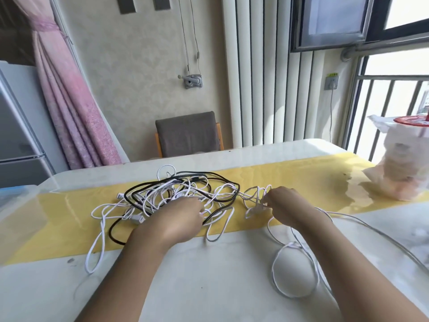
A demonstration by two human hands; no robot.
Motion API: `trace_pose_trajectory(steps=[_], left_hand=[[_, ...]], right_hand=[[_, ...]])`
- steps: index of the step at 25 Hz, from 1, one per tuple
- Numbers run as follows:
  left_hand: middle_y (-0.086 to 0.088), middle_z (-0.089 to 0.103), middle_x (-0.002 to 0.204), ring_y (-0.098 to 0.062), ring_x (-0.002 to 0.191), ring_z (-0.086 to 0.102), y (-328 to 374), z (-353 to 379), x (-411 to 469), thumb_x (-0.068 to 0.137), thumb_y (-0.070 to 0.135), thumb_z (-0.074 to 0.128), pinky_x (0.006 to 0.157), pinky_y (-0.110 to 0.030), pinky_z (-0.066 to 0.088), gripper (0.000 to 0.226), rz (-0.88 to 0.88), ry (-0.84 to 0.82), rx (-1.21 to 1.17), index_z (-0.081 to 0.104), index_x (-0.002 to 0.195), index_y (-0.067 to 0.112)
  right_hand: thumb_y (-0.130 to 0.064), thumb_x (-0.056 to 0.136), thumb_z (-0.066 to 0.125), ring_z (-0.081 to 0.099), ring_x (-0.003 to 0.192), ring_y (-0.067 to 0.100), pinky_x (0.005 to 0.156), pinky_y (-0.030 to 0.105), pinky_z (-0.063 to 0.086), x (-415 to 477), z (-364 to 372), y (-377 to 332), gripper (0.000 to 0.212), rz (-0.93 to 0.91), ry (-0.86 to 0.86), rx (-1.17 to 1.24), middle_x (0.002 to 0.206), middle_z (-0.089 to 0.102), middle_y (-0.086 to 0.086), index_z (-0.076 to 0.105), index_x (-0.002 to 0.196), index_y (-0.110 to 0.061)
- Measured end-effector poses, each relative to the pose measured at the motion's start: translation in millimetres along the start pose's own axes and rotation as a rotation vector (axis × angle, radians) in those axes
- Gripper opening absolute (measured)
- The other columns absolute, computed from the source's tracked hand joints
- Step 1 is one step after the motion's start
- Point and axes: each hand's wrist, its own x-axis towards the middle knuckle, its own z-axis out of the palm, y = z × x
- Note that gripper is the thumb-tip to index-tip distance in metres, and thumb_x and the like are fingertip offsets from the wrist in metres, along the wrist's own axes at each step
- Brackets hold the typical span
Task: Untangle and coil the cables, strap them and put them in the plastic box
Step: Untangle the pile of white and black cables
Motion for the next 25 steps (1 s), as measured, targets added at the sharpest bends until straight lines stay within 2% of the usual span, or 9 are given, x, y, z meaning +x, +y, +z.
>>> trace_pose_trajectory(steps=[3, 5, 7, 10, 13, 15, 17, 22, 25], left_hand=[[0.003, 0.071, 0.094, -0.012, 0.087, 0.064, 20, -1, 2, 0.091, 0.018, 0.053, 0.081, -0.028, 0.051, 0.018, 0.112, 0.343, -0.334, 0.069, 0.099, 0.017], [0.006, 0.069, 0.09, -0.009, 0.083, 0.063, 37, 9, 9, 0.087, 0.018, 0.062, 0.078, -0.023, 0.048, 0.014, 0.157, 0.326, -0.561, 0.069, 0.099, 0.016], [0.005, 0.065, 0.105, -0.008, 0.097, 0.06, 52, 29, 21, 0.083, 0.026, 0.069, 0.087, -0.021, 0.045, 0.033, 0.165, 0.205, -0.588, 0.062, 0.114, 0.015], [-0.001, 0.054, 0.132, -0.016, 0.124, 0.049, 65, 53, 42, 0.085, 0.028, 0.065, 0.101, -0.026, 0.038, 0.054, 0.165, 0.132, -0.477, 0.047, 0.133, 0.012], [-0.006, 0.056, 0.13, -0.028, 0.135, 0.034, 72, 55, 60, 0.086, 0.016, 0.057, 0.109, -0.035, 0.032, 0.048, 0.181, 0.207, -0.495, 0.046, 0.132, 0.009], [-0.005, 0.042, 0.148, -0.027, 0.147, 0.005, 64, 44, 68, 0.092, 0.02, 0.05, 0.119, -0.033, 0.011, 0.055, 0.126, 0.315, -0.426, 0.035, 0.143, 0.006], [-0.001, 0.023, 0.158, -0.021, 0.147, -0.007, 40, 24, 73, 0.094, 0.026, 0.046, 0.118, -0.034, 0.003, 0.053, -0.016, 0.451, -0.393, 0.036, 0.144, 0.009], [-0.004, 0.029, 0.155, -0.03, 0.146, 0.008, -33, -19, 67, 0.087, 0.035, 0.059, 0.117, -0.041, -0.004, 0.047, -0.257, 0.645, -0.194, 0.056, 0.128, 0.011], [-0.007, 0.067, 0.116, -0.027, 0.112, 0.053, -41, -28, 57, 0.084, 0.022, 0.066, 0.104, -0.037, 0.034, 0.019, -0.19, 0.613, -0.448, 0.071, 0.103, 0.021]], right_hand=[[-0.003, 0.087, 0.045, 0.06, 0.101, 0.03, 0.068, 0.027, 0.039, 7, 8, -9, 0.039, 0.035, 0.01, 0.019, 0.109, 0.062, 0.009, 0.063, 0.116, -0.02], [-0.003, 0.083, 0.047, 0.058, 0.085, 0.031, 0.059, 0.026, 0.036, 12, 15, -12, 0.028, 0.042, -0.014, 0.07, 0.09, 0.061, 0.008, 0.067, 0.096, -0.017], [0.0, 0.081, 0.046, 0.047, 0.073, 0.03, 0.052, 0.029, 0.031, 14, 16, -12, 0.022, 0.019, -0.034, 0.14, 0.071, 0.05, 0.007, 0.055, 0.069, -0.016], [0.001, 0.088, 0.043, 0.047, 0.076, 0.025, 0.051, 0.025, 0.027, 9, 5, -15, 0.027, -0.009, 0.002, 0.291, 0.08, 0.056, 0.009, 0.047, 0.067, -0.017], [-0.014, 0.091, 0.05, 0.048, 0.069, 0.022, 0.053, 0.028, 0.027, -1, -17, -20, 0.023, -0.007, 0.178, 0.485, 0.067, 0.051, 0.001, 0.053, 0.068, -0.011], [-0.027, 0.089, 0.058, 0.046, 0.054, 0.012, 0.049, 0.023, 0.029, -10, -37, -18, 0.024, -0.029, 0.33, 0.571, 0.056, 0.05, -0.001, 0.065, 0.07, -0.014], [-0.029, 0.089, 0.062, 0.036, 0.044, 0.009, 0.045, 0.02, 0.026, -22, -59, -11, 0.026, -0.062, 0.518, 0.749, 0.046, 0.042, -0.002, 0.066, 0.066, -0.019], [-0.024, 0.092, 0.058, 0.031, 0.042, 0.01, 0.046, 0.022, 0.023, -29, -76, 17, 0.026, 0.184, 0.958, 1.021, 0.04, 0.036, -0.005, 0.064, 0.068, -0.015], [-0.026, 0.093, 0.053, 0.047, 0.055, 0.012, 0.054, 0.03, 0.031, -28, -69, 44, 0.027, 0.47, 0.951, 0.885, 0.049, 0.051, -0.005, 0.068, 0.076, -0.013]])
